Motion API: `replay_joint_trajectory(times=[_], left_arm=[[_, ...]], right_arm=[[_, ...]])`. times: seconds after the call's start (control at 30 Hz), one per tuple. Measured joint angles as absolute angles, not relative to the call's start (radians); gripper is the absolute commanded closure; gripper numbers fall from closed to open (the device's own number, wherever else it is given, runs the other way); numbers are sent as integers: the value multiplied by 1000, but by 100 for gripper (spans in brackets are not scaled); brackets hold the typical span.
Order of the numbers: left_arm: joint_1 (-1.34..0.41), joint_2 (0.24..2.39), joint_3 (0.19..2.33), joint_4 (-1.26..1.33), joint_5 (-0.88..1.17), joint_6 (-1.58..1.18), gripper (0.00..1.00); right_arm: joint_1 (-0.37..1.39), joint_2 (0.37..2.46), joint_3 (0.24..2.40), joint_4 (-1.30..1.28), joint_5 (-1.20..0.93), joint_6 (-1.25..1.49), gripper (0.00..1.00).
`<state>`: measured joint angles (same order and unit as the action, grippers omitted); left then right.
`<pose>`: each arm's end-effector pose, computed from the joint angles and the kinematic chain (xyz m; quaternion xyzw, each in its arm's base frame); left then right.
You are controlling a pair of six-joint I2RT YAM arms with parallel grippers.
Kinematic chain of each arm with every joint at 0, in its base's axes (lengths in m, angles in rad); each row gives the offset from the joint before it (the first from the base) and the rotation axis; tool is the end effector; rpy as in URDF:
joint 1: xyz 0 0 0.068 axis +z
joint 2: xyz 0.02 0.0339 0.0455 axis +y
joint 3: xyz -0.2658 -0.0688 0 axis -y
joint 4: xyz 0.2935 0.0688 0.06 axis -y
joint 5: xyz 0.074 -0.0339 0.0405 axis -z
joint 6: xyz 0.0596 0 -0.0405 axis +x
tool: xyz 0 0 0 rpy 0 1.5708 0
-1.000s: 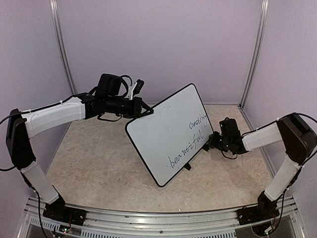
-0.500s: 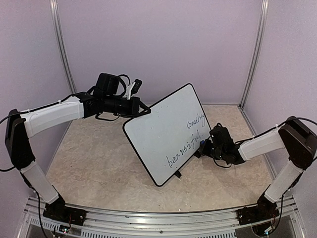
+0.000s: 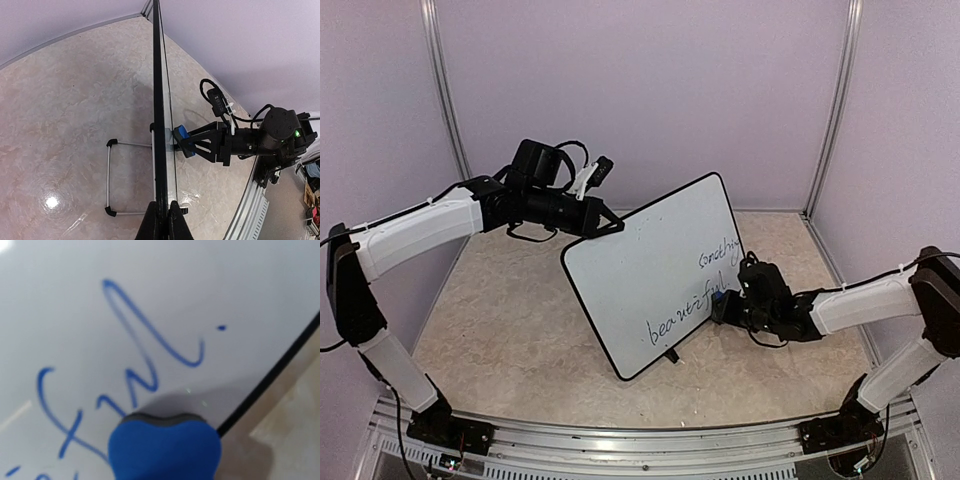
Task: Erase the whiteboard
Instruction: Erase the whiteboard at the center of the board.
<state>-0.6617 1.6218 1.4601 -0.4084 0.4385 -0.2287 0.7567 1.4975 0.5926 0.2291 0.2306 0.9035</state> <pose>0.3321 -0.2907 0.3219 0.2859 0.8140 -0.3739 0.3404 0.2508 0.2180 0.1023 0.1153 0.8895 0.2472 0.3666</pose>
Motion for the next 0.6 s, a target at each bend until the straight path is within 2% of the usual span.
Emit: replay_joint_trajectory(times=[0.13,0.27,0.6], left_arm=[[-658,1620,1460,-410,453,-212,100],[-653,1621,1460,-411,466,-205,100],[-647,1620,1439,-381,486,-204,100]], right_arm=[[782,1439,594,181,285,821,69],[777,1390,644,179,278,615,69],[591,1442,773,333,48,387,69]])
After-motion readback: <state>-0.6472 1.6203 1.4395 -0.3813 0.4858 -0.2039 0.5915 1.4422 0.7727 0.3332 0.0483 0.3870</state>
